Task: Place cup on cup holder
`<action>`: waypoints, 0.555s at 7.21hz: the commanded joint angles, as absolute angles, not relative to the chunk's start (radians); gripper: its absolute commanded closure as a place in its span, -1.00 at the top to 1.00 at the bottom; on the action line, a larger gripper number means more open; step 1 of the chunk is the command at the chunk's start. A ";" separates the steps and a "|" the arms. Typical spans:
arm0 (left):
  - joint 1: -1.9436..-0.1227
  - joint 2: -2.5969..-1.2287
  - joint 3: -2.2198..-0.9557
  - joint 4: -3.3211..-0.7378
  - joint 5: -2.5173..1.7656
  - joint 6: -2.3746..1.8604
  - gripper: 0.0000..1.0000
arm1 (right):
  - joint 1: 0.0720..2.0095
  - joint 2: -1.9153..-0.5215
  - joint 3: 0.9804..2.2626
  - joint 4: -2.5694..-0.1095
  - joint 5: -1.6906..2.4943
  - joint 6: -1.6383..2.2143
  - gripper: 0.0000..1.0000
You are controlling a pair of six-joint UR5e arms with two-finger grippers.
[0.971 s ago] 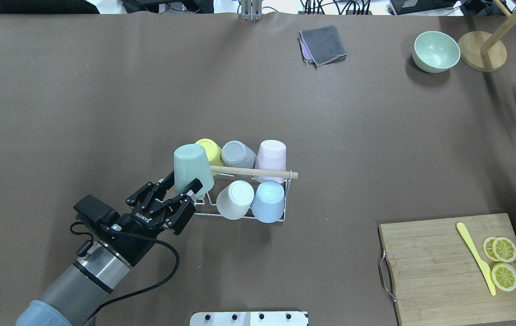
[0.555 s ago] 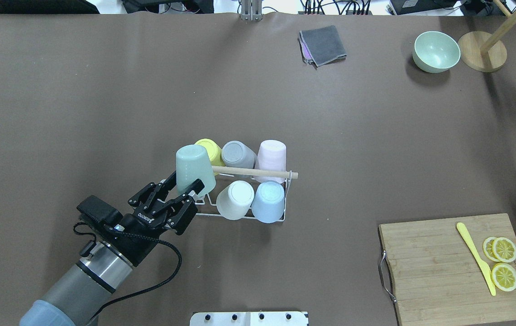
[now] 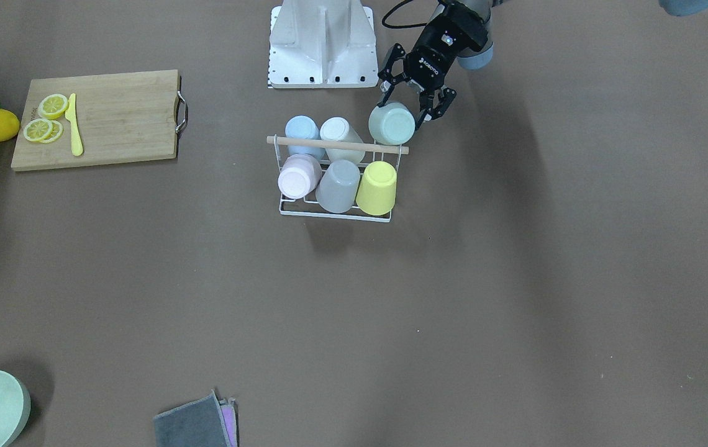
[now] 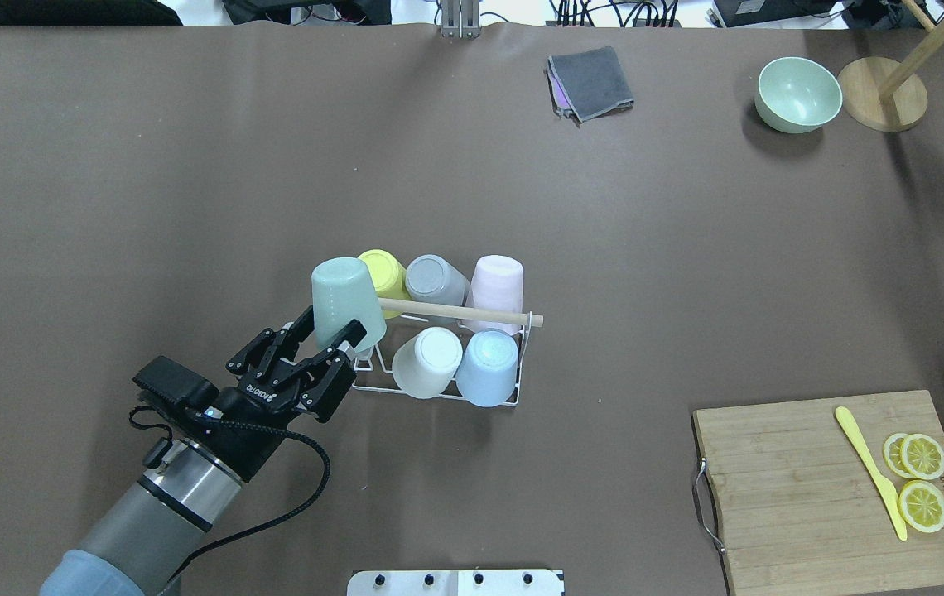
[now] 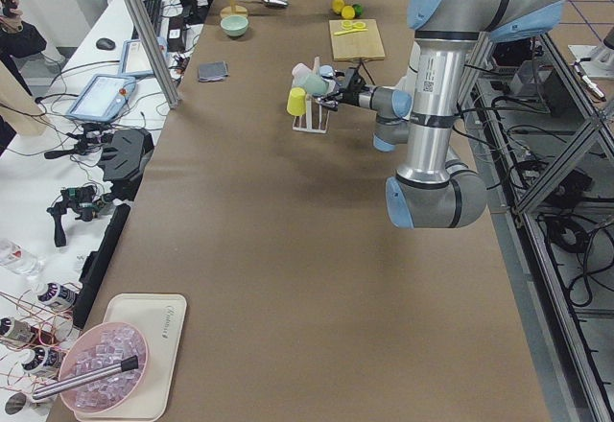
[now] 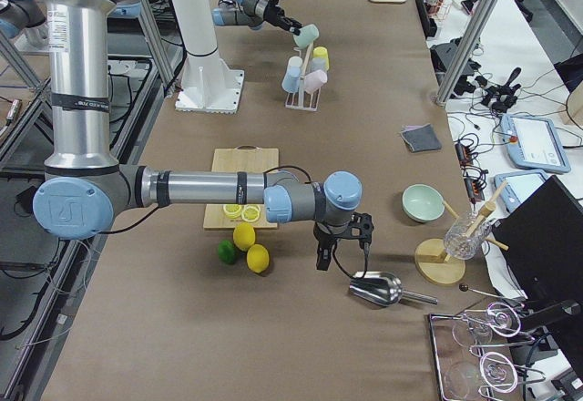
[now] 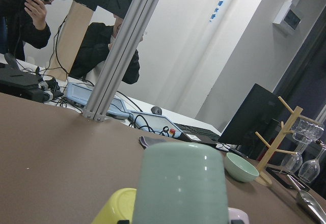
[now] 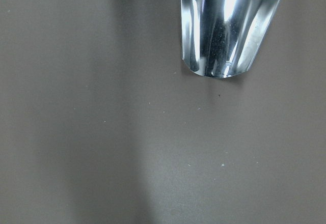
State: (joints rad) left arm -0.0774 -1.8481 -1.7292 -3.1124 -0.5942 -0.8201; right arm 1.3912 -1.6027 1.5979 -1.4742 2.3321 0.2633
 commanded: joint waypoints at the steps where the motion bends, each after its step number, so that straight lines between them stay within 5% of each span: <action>1: -0.077 -1.850 -1.723 -3.114 -0.561 -0.828 0.96 | 1.393 -1.600 1.609 -1.474 2.335 0.282 0.98; 4: -0.100 -1.839 -1.761 -3.114 -0.563 -0.825 0.96 | 1.393 -1.595 1.612 -1.474 2.336 0.282 0.98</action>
State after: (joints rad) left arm -0.0839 -1.8487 -1.7320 -3.1139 -0.5619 -0.8274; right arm 1.3923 -1.5951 1.6097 -1.4742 2.3350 0.2818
